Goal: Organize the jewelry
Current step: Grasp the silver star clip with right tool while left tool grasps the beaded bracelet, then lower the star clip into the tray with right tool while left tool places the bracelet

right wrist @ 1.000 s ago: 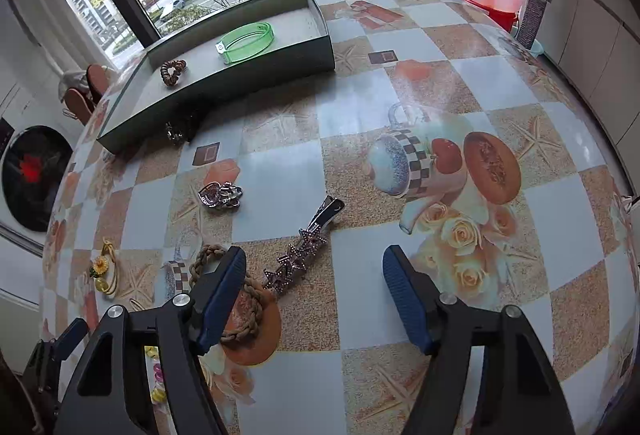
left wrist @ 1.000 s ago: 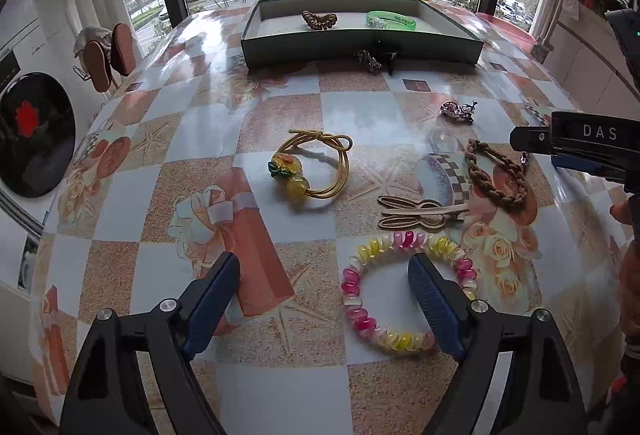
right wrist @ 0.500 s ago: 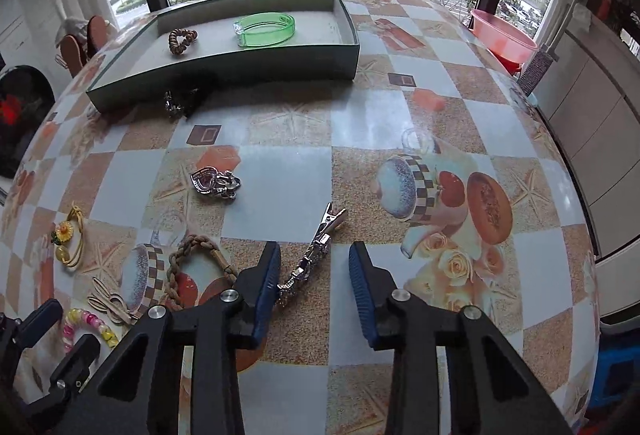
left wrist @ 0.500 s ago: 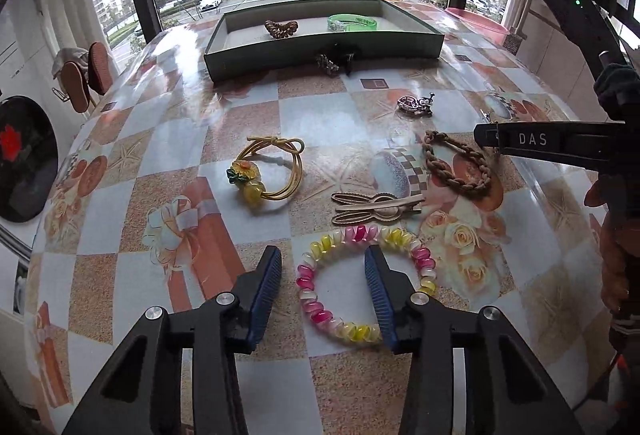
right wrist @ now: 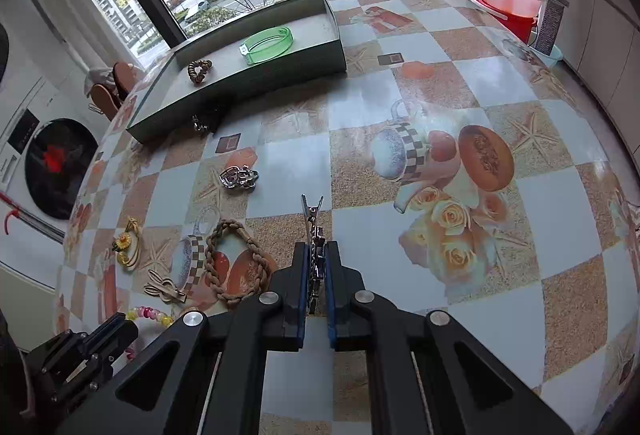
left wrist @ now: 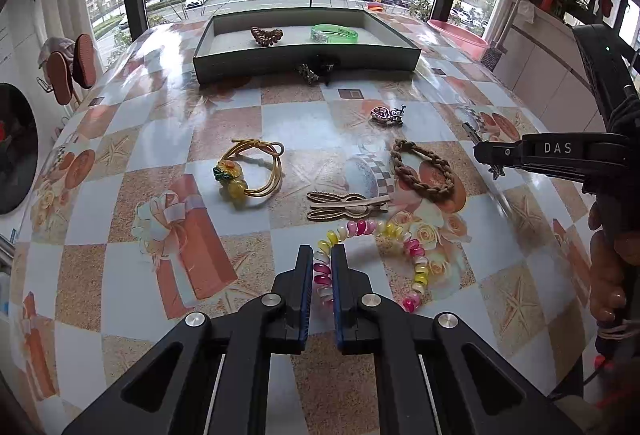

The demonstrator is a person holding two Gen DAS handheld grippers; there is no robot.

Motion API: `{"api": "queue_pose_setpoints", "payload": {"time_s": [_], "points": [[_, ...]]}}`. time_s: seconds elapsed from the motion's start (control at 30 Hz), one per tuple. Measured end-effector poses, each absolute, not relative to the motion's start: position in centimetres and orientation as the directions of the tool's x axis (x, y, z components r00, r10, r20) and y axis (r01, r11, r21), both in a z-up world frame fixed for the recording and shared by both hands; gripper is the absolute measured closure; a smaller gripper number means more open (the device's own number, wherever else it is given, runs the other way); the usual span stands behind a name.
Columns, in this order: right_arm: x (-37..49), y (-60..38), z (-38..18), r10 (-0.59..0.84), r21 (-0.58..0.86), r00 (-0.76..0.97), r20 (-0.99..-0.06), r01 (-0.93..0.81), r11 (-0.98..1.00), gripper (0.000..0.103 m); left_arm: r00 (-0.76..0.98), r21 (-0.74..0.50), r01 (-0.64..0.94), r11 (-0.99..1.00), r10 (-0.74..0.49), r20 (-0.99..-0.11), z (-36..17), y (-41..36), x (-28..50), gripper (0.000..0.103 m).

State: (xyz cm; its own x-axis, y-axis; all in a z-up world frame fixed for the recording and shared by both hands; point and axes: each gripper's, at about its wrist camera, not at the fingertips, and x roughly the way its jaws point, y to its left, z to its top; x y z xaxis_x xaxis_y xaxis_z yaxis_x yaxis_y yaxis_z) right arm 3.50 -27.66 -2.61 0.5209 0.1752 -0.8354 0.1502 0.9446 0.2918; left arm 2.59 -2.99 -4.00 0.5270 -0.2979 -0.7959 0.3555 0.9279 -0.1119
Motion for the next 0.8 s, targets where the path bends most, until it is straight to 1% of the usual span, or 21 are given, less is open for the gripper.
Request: {"api": "queue_pose_setpoints", "payload": {"time_s": [0.13, 0.47, 0.8], "points": [[2.7, -28.4, -2.2, 0.217, 0.345, 0.528, -0.821, 0.157, 0.926, 0.095, 0.534, -0.134, 0.355, 0.925, -0.319, -0.783, -3.0, -2.6, 2.5, 0.081], [1.7, -29.4, -0.8, 0.277, 0.421, 0.550, -0.788, 0.154, 0.894, 0.095, 0.562, -0.165, 0.362, 0.918, -0.356, -0.747, 0.0, -2.4, 3.0, 0.081], [3.0, -30.1, 3.5, 0.322, 0.461, 0.589, -0.741, 0.097, 0.882, 0.095, 0.628, -0.162, 0.358, 0.920, -0.365, -0.687, 4.6, -1.9, 5.5, 0.081]]}}
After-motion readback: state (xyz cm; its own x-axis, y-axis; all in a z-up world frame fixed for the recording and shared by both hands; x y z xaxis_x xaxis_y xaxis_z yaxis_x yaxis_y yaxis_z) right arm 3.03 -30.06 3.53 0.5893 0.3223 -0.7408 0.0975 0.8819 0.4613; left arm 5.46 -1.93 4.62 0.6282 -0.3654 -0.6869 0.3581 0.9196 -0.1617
